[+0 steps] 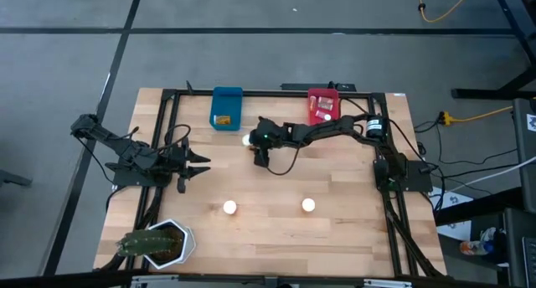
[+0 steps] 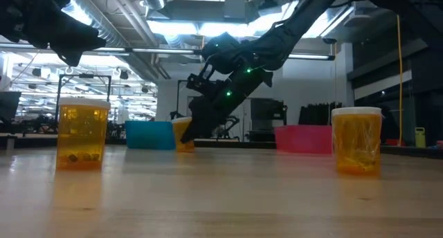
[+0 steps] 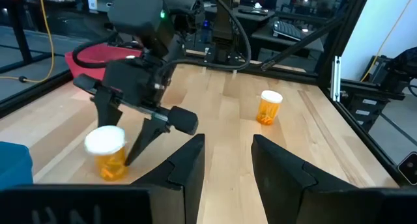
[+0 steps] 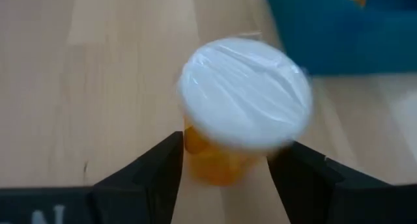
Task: Pick and place medicine bottles into bin by pill shape (circle, oval)
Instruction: Put the big orange pill bottle into the blue bin
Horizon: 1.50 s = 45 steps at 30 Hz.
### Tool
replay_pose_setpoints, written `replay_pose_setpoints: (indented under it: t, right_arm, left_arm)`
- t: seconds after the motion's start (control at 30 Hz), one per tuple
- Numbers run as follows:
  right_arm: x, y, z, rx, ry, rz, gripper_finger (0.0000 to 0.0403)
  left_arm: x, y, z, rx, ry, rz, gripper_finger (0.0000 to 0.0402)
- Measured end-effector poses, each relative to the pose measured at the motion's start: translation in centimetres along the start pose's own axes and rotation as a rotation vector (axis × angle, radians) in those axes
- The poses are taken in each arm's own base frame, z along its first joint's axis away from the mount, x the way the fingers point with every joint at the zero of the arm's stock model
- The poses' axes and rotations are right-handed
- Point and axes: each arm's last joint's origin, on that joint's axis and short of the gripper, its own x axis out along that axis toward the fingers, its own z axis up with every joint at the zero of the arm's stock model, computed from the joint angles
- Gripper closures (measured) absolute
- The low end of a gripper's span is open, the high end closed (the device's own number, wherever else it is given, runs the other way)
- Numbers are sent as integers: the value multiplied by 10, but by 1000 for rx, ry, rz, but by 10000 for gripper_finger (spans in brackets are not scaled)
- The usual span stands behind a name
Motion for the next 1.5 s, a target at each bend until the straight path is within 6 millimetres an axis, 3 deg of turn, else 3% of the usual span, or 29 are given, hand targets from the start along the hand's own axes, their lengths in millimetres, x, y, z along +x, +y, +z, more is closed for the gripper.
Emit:
replay_pose_setpoints:
  t: [1.03,1.13,1.37,1.5]
  right_arm:
    - [0,-1,6,80,-66,-12,184]
    - [-1,-1,7,108,-67,-15,170]
    - [-1,-1,7,106,-73,-16,99]
    - [-1,-1,7,136,-72,-15,85]
  left_arm:
    - [0,0,0,3,4,1,282]
    - [0,0,0,3,4,2,282]
    - [0,0,0,2,4,2,282]
    - [0,0,0,3,5,1,282]
